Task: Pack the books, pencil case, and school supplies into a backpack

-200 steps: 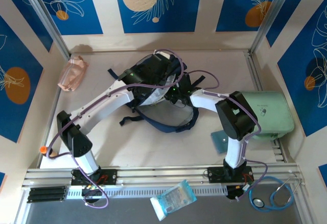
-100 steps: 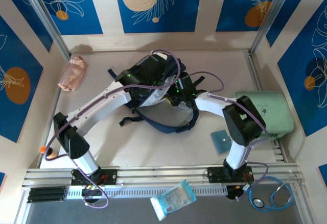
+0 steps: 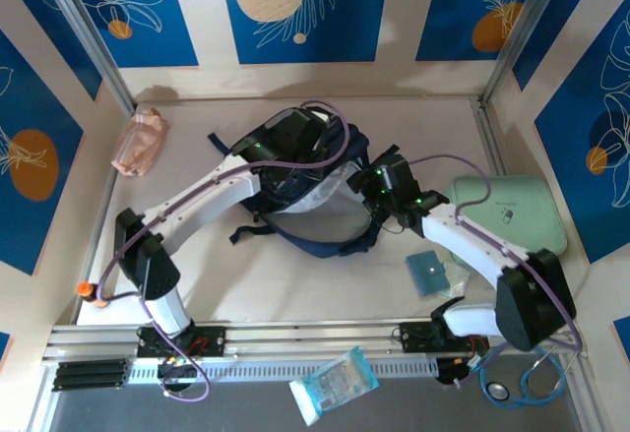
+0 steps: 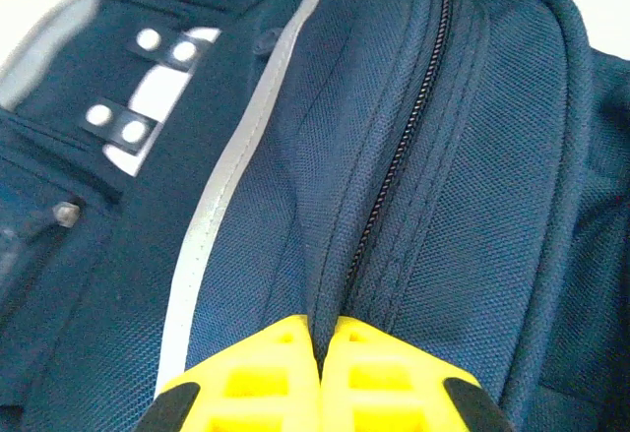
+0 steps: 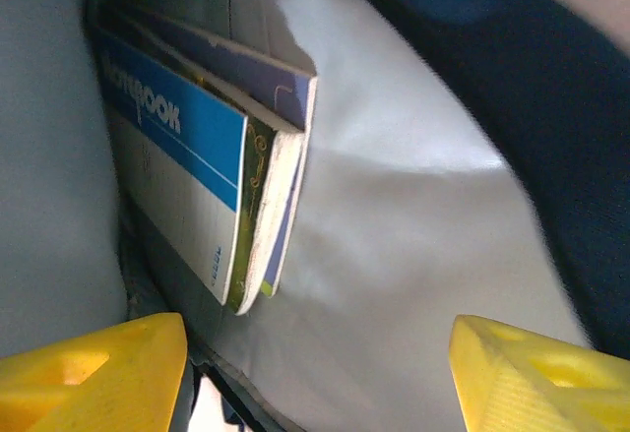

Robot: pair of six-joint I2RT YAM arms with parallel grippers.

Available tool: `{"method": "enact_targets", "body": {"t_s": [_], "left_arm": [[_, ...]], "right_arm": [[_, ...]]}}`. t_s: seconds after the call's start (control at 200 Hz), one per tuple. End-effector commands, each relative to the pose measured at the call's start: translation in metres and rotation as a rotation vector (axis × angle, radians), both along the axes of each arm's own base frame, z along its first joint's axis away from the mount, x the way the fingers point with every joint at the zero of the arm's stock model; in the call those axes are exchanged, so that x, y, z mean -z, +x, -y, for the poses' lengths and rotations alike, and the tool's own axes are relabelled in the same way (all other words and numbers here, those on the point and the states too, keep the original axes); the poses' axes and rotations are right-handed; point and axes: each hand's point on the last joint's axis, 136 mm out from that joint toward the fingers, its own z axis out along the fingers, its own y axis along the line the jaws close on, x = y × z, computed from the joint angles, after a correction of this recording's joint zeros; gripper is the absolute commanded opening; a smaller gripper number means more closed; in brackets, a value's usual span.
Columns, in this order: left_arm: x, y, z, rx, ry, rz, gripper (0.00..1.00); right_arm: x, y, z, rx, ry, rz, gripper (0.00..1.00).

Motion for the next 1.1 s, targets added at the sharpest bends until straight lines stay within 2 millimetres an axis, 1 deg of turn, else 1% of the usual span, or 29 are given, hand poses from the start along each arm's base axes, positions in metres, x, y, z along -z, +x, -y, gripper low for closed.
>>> {"method": "enact_targets", "body": {"t_s": [0.0,0.05,0.095,0.165,0.235,0.295,0.37,0.425,0.51,0.575,0.64,0.68,0.72,0.76,0.83,0.9,0.995,1.096], "left_arm": [[0.013,0.005,0.028,0.028,-0.117,-0.08,0.17],[0.021,0.005,0.033,0.046,-0.111,-0.105,0.36],[0.026,0.005,0.034,0.055,-0.104,-0.119,0.48],[0.028,0.005,0.03,0.058,-0.107,-0.135,0.64],[0.026,0.006,0.02,0.047,-0.128,-0.144,0.77],[0.026,0.008,0.004,0.01,-0.146,-0.145,0.83],[0.031,0.011,-0.026,-0.065,-0.181,-0.162,0.84],[0.044,0.009,-0.051,-0.132,-0.224,-0.197,0.84],[0.066,0.008,-0.097,-0.264,-0.332,-0.251,0.84],[0.084,0.002,-0.13,-0.351,-0.402,-0.28,0.81],[0.101,-0.007,-0.166,-0.439,-0.411,-0.291,0.79],[0.11,-0.012,-0.183,-0.478,-0.415,-0.299,0.78],[0.118,-0.017,-0.196,-0.503,-0.423,-0.312,0.77],[0.125,-0.021,-0.205,-0.523,-0.427,-0.325,0.77],[0.135,-0.024,-0.212,-0.539,-0.442,-0.351,0.75],[0.143,-0.022,-0.212,-0.539,-0.459,-0.374,0.73],[0.158,-0.014,-0.21,-0.558,-0.472,-0.404,0.65],[0.17,-0.004,-0.21,-0.584,-0.468,-0.43,0.59]], "right_arm": [[0.004,-0.028,0.048,0.157,-0.148,-0.058,0.73],[-0.001,-0.034,0.06,0.21,-0.169,-0.043,0.75],[-0.004,-0.037,0.067,0.234,-0.178,-0.026,0.76],[-0.009,-0.039,0.07,0.219,-0.184,0.01,0.78],[-0.012,-0.038,0.067,0.181,-0.194,0.026,0.79],[-0.011,-0.037,0.06,0.131,-0.198,0.029,0.8],[-0.006,-0.035,0.051,0.073,-0.197,0.015,0.81],[0.0,-0.036,0.045,0.044,-0.194,-0.011,0.81],[0.014,-0.038,0.035,0.002,-0.184,-0.063,0.81],[0.022,-0.04,0.028,-0.022,-0.178,-0.096,0.82],[0.029,-0.043,0.023,-0.045,-0.181,-0.117,0.81],[0.031,-0.044,0.019,-0.056,-0.183,-0.126,0.82],[0.034,-0.045,0.017,-0.063,-0.186,-0.132,0.81],[0.035,-0.046,0.014,-0.073,-0.186,-0.138,0.81],[0.039,-0.046,0.009,-0.086,-0.18,-0.149,0.81],[0.043,-0.047,0.005,-0.097,-0.174,-0.168,0.81],[0.047,-0.048,0.0,-0.106,-0.171,-0.19,0.79],[0.044,-0.049,-0.001,-0.111,-0.189,-0.2,0.78]]}}
